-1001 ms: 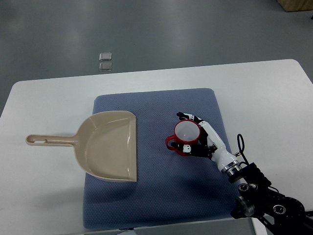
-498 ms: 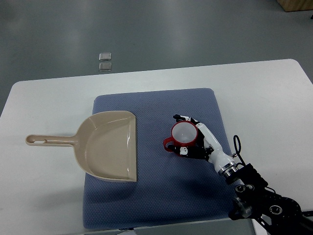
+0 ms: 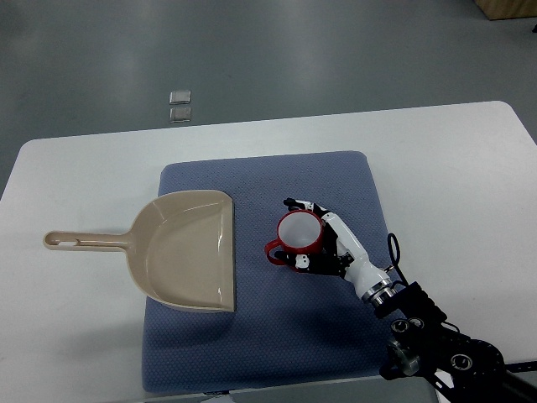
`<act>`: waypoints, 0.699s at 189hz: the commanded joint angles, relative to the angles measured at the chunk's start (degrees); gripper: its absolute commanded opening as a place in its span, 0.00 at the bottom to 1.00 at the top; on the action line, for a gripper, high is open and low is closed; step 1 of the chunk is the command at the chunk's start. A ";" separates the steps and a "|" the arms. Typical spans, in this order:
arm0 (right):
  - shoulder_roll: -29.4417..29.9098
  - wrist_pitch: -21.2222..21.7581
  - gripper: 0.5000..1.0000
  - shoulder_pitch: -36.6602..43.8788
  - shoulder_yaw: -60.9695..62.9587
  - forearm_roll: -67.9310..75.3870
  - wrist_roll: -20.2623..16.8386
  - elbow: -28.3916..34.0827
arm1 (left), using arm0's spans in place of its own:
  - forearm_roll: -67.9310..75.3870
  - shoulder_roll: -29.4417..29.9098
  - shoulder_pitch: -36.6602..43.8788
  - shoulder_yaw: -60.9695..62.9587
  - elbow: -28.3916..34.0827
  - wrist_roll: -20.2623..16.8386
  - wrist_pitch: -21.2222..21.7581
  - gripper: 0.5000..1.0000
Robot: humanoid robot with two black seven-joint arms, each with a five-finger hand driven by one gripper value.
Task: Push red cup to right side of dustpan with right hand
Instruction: 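Push the red mug with the right hand toward the dustpan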
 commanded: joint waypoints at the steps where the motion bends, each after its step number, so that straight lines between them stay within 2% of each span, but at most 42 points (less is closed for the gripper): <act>1: 0.36 -0.02 0.85 0.08 -0.83 -0.07 0.00 -0.01 | -0.01 0.00 0.00 -0.01 0.00 0.00 0.00 1.00; 132: 2.38 -2.04 0.85 2.28 -4.35 -0.16 0.00 -0.09 | -0.01 0.00 0.00 -0.01 0.00 0.00 0.00 1.00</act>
